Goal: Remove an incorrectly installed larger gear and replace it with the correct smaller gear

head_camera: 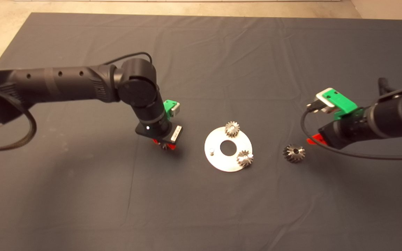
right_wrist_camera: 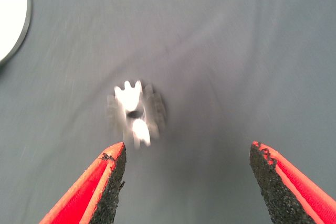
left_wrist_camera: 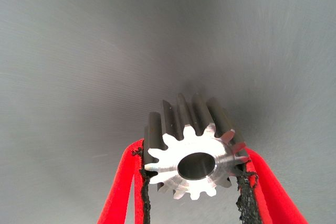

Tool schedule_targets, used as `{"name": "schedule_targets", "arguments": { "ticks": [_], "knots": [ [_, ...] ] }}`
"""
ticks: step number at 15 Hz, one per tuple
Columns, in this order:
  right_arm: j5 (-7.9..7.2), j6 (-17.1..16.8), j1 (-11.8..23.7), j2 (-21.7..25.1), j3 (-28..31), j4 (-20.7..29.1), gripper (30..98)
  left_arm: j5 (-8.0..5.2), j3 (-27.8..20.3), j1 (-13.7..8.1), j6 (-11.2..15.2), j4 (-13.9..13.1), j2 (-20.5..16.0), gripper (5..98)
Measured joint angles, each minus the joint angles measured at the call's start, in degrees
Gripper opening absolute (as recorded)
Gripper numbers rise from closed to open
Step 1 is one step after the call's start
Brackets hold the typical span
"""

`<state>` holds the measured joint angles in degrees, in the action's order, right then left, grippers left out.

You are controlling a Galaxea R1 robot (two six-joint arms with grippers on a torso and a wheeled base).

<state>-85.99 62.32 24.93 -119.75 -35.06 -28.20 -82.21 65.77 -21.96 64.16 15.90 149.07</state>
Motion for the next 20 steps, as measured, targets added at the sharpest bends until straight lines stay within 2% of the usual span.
{"name": "schedule_targets", "arguments": {
  "ticks": [3,5,7,9,12,13,15,18,20],
  "knots": [
    [-0.04,0.13,6.27,2.27,1.3,10.45,62.8,-0.04,-2.03,-7.23,1.55,-1.28,0.46,29.4],
    [-0.04,0.13,9.62,2.99,1.74,17.03,62.8,0.05,-2.28,-8.99,2.14,-3.95,1.57,29.4],
    [-0.04,0.15,13.17,3.38,2.01,22.67,62.9,0.17,-3.0,-8.75,2.71,-5.8,2.13,29.4],
    [0.0,0.16,15.83,3.6,2.24,24.76,62.8,-0.38,-3.4,-8.75,4.23,-6.05,3.16,29.4],
    [0.07,0.13,15.83,3.73,2.26,25.12,62.8,-4.1,-3.71,-8.73,5.72,-6.06,8.7,29.4],
    [0.07,0.12,15.83,3.73,2.26,25.12,62.8,-4.63,-4.08,-8.75,5.94,-6.07,10.7,29.4],
    [0.0,-0.15,15.82,3.89,2.26,25.2,62.8,-4.02,-4.94,-8.73,5.88,-6.31,12.42,29.3],
    [0.02,-0.33,15.83,3.88,2.26,25.23,62.8,-5.87,-4.33,-8.73,5.66,-6.47,12.61,29.1],
    [0.18,-0.33,15.83,3.84,2.26,25.23,62.8,-5.83,-3.98,-8.71,5.68,-6.47,15.33,29.1]
  ]
}}
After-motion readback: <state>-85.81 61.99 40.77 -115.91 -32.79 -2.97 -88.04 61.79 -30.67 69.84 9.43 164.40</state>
